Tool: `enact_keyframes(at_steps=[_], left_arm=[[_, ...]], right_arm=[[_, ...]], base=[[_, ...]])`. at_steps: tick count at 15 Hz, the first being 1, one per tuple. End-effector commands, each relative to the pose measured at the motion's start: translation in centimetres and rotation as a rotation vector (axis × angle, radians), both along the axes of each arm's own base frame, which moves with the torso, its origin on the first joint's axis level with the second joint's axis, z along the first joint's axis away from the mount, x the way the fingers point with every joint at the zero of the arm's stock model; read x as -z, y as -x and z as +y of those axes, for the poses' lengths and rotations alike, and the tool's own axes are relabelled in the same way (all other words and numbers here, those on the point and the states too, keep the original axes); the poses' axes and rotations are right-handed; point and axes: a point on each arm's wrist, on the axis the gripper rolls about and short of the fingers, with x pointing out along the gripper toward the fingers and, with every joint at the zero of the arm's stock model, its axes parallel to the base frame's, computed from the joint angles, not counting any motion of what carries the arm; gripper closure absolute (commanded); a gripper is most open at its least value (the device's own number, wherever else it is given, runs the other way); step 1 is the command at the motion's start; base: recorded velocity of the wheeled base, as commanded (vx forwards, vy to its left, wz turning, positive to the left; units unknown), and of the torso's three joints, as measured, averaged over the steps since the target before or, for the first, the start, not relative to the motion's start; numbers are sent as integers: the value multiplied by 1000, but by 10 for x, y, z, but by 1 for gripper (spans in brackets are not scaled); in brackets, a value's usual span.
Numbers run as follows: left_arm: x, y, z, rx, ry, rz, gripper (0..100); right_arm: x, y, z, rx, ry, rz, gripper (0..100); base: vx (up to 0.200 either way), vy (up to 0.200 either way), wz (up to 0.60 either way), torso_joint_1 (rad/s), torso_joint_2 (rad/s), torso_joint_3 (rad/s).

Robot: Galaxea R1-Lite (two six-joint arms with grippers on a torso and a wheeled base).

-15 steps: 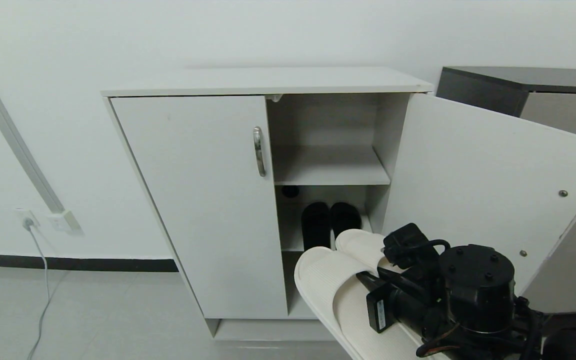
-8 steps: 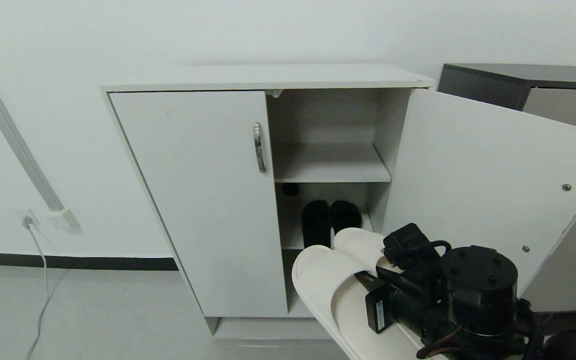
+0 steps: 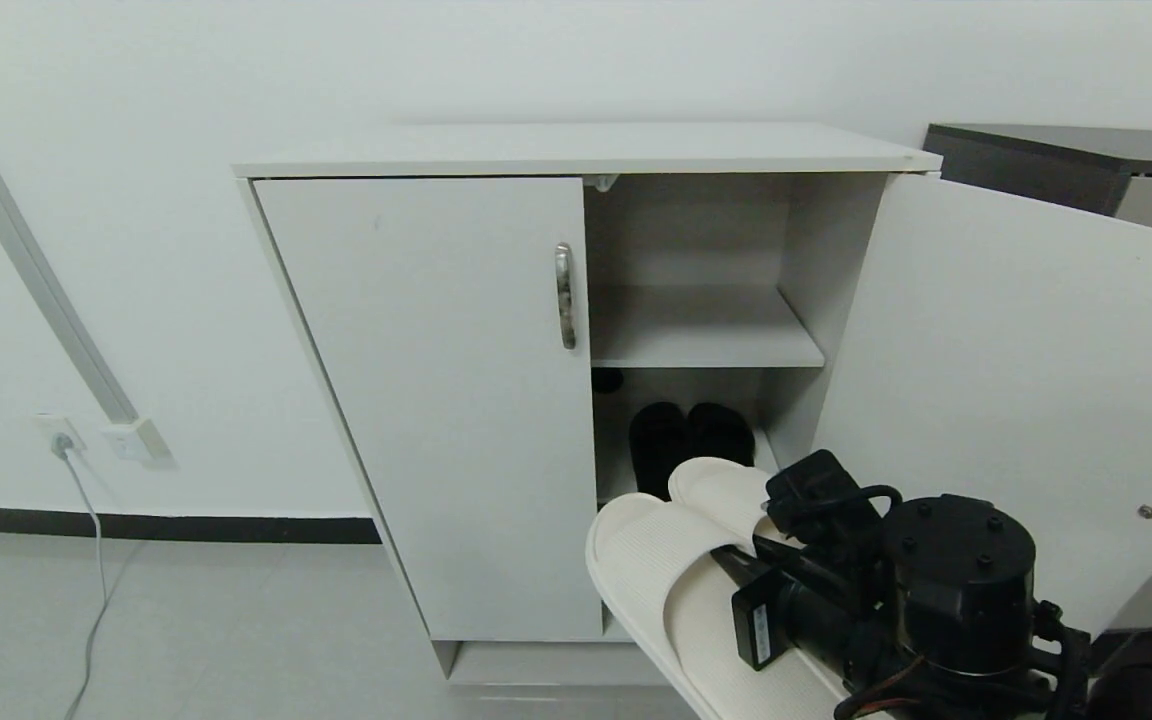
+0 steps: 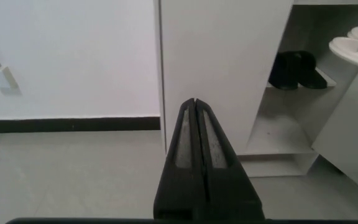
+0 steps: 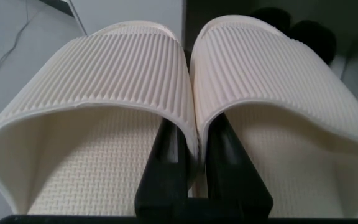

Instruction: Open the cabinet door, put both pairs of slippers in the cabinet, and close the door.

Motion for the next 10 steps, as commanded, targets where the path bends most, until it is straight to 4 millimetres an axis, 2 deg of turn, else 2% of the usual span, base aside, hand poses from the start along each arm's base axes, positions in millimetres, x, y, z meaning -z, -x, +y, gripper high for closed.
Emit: enact_keyframes(at_steps=[1, 2, 3, 6, 8, 10], left_arm=[[0, 0, 0, 0, 0, 0, 100], [0, 0, 0, 0, 2, 0, 100], [0, 0, 0, 0, 2, 0, 100], [0, 0, 0, -1, 3, 0, 100], [0, 0, 0, -1, 5, 0, 100], [0, 0, 0, -3, 6, -2, 100]], right_arm=[[0, 1, 0, -1, 3, 1, 100], [0, 0, 0, -3, 4, -1, 100], [1, 0, 0, -3, 5, 2, 100], [7, 2, 4, -20, 17, 12, 100], [15, -5, 18, -22, -14, -18, 100], [19, -13, 35, 59, -45, -77, 100]], base=[[0, 0, 0, 0, 0, 0], [0, 0, 0, 0, 0, 0], [0, 0, -600, 2, 2, -2], [0, 0, 0, 0, 0, 0], [0, 0, 0, 0, 0, 0], [0, 0, 0, 0, 0, 0]])
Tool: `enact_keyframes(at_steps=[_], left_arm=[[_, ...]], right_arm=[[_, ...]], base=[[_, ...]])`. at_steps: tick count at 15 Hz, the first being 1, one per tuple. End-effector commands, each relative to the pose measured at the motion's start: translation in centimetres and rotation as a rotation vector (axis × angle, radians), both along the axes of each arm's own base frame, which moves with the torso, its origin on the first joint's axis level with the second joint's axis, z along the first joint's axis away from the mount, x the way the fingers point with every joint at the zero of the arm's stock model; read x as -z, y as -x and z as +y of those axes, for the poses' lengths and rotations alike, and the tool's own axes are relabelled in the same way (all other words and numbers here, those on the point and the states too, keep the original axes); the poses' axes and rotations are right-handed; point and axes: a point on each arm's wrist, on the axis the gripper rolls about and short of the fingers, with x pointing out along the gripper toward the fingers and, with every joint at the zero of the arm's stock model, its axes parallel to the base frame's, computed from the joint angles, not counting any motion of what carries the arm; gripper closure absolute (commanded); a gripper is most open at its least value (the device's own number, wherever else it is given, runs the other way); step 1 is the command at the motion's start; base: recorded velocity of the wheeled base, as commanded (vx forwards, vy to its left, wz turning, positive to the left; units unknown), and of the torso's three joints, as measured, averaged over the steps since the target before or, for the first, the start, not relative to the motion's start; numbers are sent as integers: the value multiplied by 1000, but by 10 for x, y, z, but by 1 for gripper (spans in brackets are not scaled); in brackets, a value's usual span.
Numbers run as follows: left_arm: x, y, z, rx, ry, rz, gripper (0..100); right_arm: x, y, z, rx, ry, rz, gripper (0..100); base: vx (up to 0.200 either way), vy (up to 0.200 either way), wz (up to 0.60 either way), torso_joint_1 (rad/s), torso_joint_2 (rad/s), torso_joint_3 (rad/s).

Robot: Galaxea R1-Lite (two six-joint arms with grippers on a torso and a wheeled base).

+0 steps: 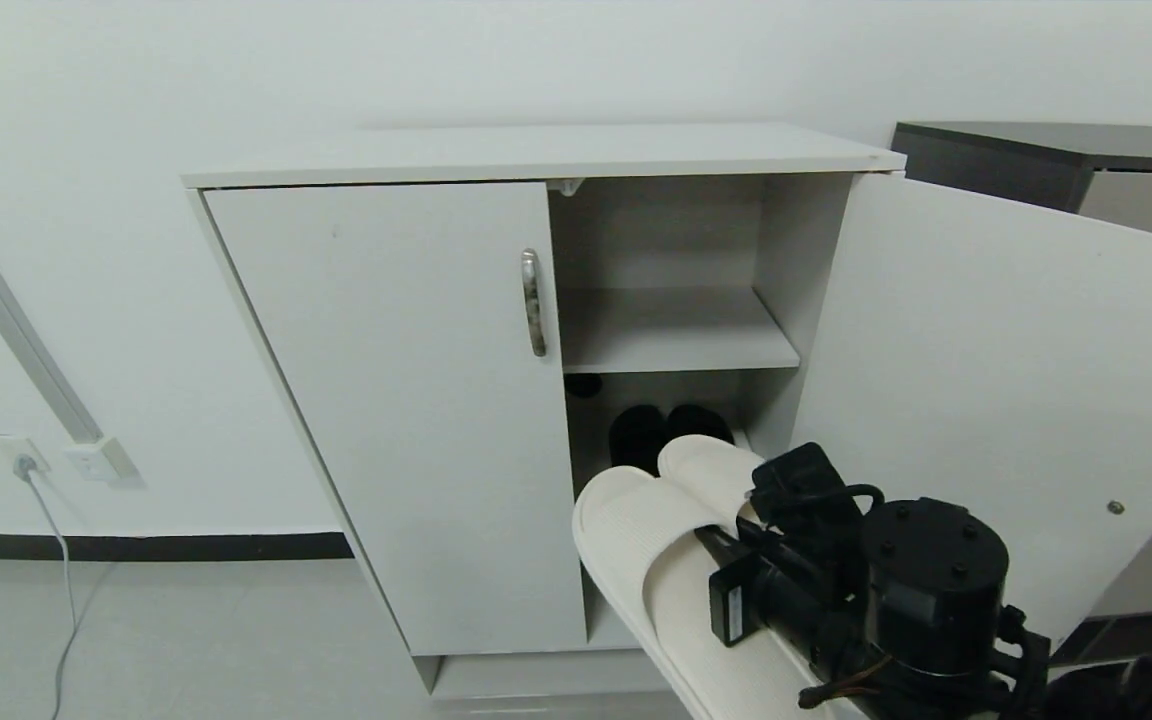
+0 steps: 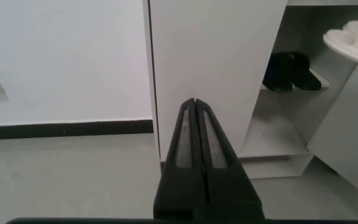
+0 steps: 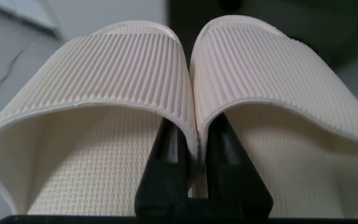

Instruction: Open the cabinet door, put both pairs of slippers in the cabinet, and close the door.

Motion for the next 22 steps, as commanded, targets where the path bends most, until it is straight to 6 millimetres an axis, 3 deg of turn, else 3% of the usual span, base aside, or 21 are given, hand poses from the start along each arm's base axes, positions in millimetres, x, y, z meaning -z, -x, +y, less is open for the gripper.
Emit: enact_keyframes(at_steps=[1, 4, 8, 12, 14, 22], left_arm=[[0, 0, 0, 1, -1, 2, 100], [0, 0, 0, 0, 1, 2, 100], [0, 0, 0, 0, 1, 2, 100], [0, 0, 0, 0, 3, 2, 100], [0, 0, 0, 0, 3, 2, 100], [0, 0, 0, 0, 1, 2, 100]], right_arm=[[12, -20, 32, 149, 12, -24, 100], [3, -35, 50, 245, 43, 19, 100], [-47, -54, 66, 419, 26, 94, 100], [-81, -72, 64, 455, 14, 27, 100], [-86, -75, 64, 457, 11, 14, 100], [-74, -74, 61, 465, 16, 30, 100]], base=[[0, 0, 0, 0, 0, 0], [0, 0, 0, 0, 0, 0], [0, 0, 0, 0, 0, 0], [0, 0, 0, 0, 0, 0], [0, 0, 0, 0, 0, 0], [0, 0, 0, 0, 0, 0]])
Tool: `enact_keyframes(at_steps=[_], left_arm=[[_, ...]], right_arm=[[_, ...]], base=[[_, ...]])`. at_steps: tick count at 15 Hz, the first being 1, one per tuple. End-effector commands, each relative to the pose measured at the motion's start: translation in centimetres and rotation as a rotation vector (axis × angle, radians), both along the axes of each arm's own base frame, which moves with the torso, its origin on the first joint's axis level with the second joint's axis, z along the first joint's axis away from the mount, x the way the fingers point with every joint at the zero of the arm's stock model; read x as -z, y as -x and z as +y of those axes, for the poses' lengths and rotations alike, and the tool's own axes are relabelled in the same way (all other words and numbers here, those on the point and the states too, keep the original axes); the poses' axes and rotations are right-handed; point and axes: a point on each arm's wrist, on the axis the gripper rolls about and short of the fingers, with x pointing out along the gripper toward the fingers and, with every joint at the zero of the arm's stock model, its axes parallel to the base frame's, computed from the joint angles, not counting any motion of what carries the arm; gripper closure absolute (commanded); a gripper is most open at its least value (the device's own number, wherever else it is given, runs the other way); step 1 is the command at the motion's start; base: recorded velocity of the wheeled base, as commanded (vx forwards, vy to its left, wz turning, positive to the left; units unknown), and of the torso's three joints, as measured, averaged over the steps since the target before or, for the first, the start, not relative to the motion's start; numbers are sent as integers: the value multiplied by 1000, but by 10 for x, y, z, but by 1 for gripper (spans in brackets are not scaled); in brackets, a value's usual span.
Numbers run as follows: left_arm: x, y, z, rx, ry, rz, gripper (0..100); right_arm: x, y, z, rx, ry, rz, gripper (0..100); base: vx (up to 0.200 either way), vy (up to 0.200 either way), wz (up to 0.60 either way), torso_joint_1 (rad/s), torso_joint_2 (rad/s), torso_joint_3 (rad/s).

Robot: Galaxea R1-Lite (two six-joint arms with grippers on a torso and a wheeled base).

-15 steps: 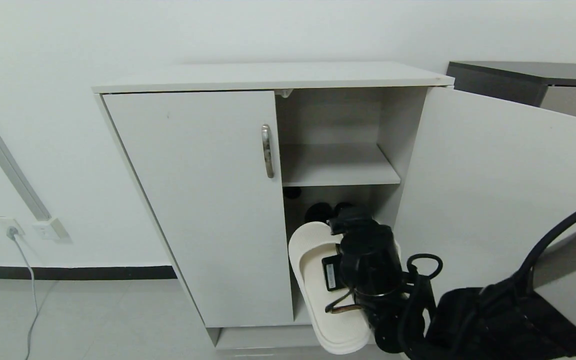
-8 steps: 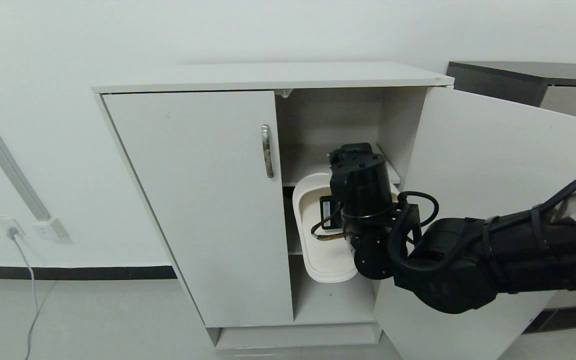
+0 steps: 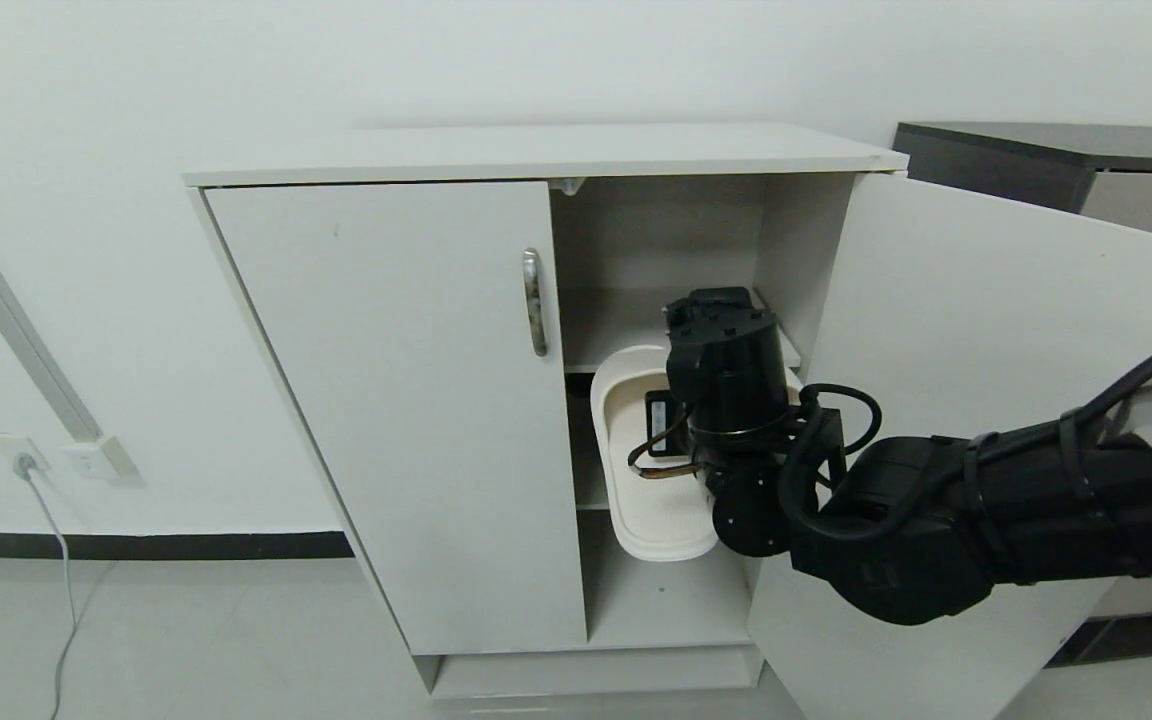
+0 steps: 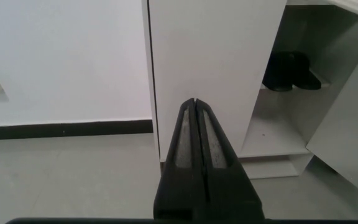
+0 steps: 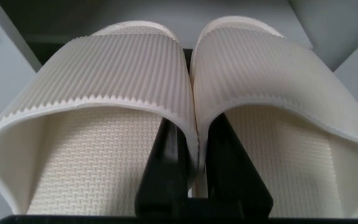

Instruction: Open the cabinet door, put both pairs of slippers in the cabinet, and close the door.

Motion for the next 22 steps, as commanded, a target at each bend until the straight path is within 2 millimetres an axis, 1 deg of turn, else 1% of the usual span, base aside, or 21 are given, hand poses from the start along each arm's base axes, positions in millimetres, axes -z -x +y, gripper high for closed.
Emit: enact_keyframes(at_steps=[1, 2, 4, 8, 14, 19, 22], left_arm=[[0, 0, 0, 1, -1, 1, 100], [0, 0, 0, 1, -1, 1, 100], [0, 0, 0, 1, -1, 1, 100], [0, 0, 0, 1, -1, 1, 100], [0, 0, 0, 1, -1, 1, 100], [0, 0, 0, 0, -1, 1, 100], [0, 0, 0, 0, 1, 1, 100]], right_arm=[[1, 2, -3, 2, 0, 1, 100], [-3, 3, -4, 0, -7, -4, 100], [-3, 3, -4, 0, -5, -5, 100], [-3, 3, -4, 0, -7, -6, 100], [-9, 6, -5, -4, -11, -15, 100], [-5, 5, -5, -5, 2, -8, 100], [4, 1, -1, -5, 18, 4, 100]], base=[[0, 0, 0, 0, 0, 0], [0, 0, 0, 0, 0, 0], [0, 0, 0, 0, 0, 0], [200, 0, 0, -7, 1, 2], [200, 0, 0, 4, 2, 0], [0, 0, 0, 0, 0, 0], [0, 0, 0, 0, 0, 0]])
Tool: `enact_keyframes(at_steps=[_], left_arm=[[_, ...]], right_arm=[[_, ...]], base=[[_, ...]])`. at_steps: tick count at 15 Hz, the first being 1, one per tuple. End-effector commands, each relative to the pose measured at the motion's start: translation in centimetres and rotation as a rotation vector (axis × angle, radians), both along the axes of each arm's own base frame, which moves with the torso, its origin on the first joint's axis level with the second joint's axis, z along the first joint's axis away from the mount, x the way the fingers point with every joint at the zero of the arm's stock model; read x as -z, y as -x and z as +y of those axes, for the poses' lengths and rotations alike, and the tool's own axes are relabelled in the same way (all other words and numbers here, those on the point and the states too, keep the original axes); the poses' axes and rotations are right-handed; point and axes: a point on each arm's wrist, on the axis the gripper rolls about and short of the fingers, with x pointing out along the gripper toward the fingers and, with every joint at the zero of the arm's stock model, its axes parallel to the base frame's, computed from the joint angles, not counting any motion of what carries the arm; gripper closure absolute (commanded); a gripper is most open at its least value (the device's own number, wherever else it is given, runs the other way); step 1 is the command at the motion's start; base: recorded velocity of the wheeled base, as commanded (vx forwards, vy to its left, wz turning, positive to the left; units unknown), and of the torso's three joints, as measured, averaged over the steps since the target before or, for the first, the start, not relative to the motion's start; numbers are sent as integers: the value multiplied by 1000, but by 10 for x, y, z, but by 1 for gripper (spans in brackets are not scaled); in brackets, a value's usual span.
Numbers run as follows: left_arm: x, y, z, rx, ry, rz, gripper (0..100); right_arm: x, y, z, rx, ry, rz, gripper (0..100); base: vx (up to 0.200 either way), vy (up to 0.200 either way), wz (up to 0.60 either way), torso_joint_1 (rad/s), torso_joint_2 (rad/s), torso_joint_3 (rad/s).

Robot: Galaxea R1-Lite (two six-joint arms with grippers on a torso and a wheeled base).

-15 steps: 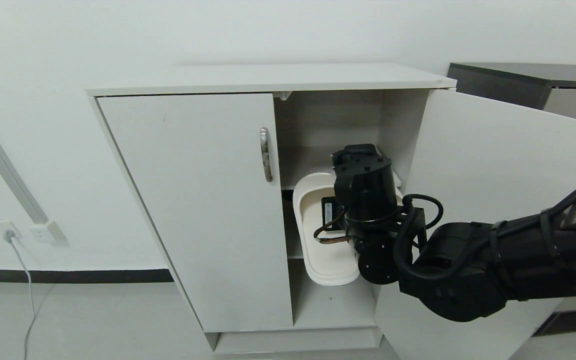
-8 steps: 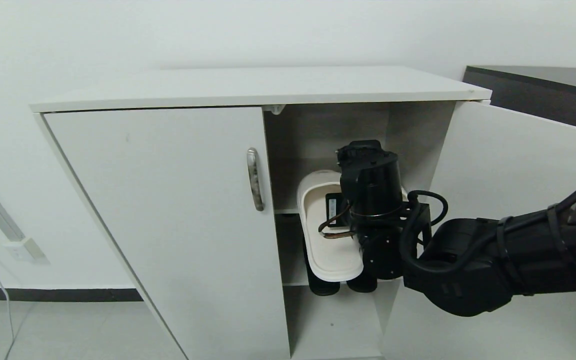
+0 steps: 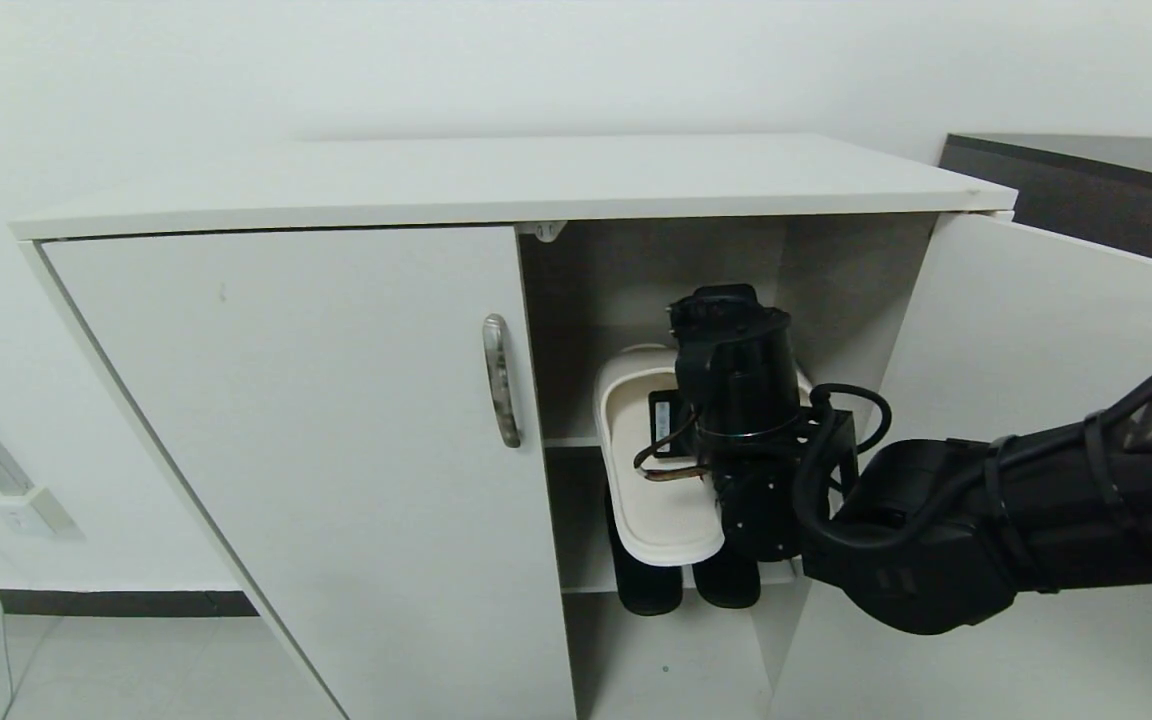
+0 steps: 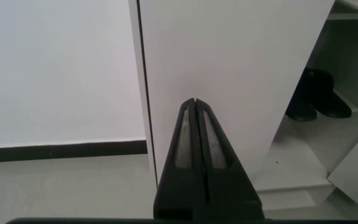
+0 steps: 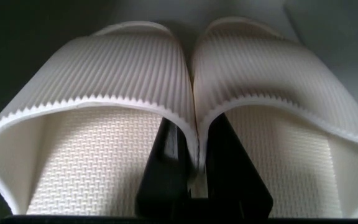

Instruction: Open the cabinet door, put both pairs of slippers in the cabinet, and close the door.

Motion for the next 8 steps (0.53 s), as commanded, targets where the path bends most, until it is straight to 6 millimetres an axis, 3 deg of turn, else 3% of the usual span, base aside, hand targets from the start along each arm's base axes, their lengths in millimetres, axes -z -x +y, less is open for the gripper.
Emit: enact_keyframes(at_steps=[1, 8], left_arm=[[0, 0, 0, 0, 1, 1, 100], [0, 0, 0, -2, 3, 1, 100]], right_arm=[[10, -5, 5, 1, 14, 13, 100], [18, -42, 6, -26, 37, 24, 100]], base=[[0, 0, 0, 0, 0, 0], [0, 0, 0, 0, 0, 0]])
